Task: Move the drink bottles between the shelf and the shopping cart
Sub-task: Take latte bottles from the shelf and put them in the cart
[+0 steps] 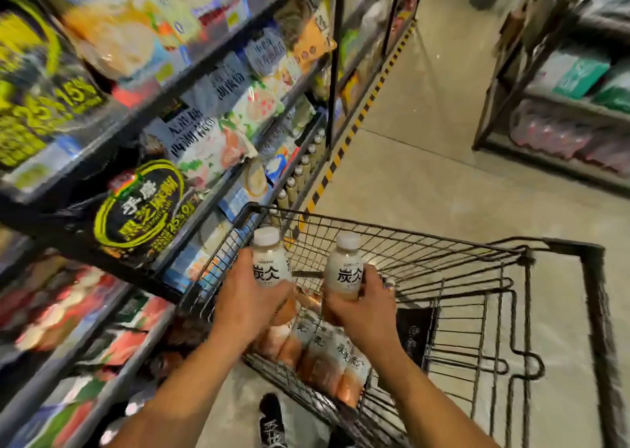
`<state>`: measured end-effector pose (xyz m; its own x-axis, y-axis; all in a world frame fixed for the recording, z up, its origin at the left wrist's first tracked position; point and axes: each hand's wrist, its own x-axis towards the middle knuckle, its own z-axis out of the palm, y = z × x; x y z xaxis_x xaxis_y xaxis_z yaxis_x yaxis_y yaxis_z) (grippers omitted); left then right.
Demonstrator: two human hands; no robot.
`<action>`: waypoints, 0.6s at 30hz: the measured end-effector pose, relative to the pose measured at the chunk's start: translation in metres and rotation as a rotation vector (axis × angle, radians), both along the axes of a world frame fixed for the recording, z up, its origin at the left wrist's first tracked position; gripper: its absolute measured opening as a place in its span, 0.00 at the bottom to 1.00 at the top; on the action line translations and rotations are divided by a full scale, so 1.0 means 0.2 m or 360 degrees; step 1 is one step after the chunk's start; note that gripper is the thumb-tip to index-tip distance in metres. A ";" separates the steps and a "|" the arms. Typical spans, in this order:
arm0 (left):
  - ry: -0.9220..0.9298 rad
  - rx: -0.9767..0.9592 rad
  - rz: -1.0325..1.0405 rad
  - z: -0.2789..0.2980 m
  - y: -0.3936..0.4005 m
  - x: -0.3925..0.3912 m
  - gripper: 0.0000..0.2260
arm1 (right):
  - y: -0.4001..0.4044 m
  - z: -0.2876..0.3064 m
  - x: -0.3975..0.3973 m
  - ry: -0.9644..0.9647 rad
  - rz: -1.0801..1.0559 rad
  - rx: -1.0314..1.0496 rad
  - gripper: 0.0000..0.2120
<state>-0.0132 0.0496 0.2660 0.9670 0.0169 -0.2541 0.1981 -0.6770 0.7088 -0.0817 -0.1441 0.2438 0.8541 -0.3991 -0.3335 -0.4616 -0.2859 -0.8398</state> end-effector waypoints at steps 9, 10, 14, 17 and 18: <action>-0.0658 -0.0105 0.0272 0.88 0.41 -0.19 0.24 | 0.40 0.80 0.07 -0.0661 0.0372 0.0044 0.27; -0.0708 -0.0104 0.0312 0.96 0.48 -0.23 0.23 | 0.46 0.87 0.08 -0.0719 0.0408 0.0077 0.27; -0.0883 -0.0128 0.0462 1.24 0.79 -0.40 0.24 | 0.74 1.14 0.06 -0.0905 0.0578 0.0138 0.27; -0.0985 -0.0118 0.0549 1.43 1.02 -0.56 0.24 | 0.98 1.31 0.00 -0.1032 0.0751 0.0205 0.27; -0.1015 -0.0126 0.0566 1.48 1.10 -0.62 0.24 | 1.06 1.35 -0.03 -0.1053 0.0817 0.0237 0.27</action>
<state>-0.1369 0.2696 0.5618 0.8669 0.3621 0.3425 -0.0709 -0.5906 0.8039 -0.0869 0.0682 0.5146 0.9547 0.0998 0.2802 0.2948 -0.1907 -0.9363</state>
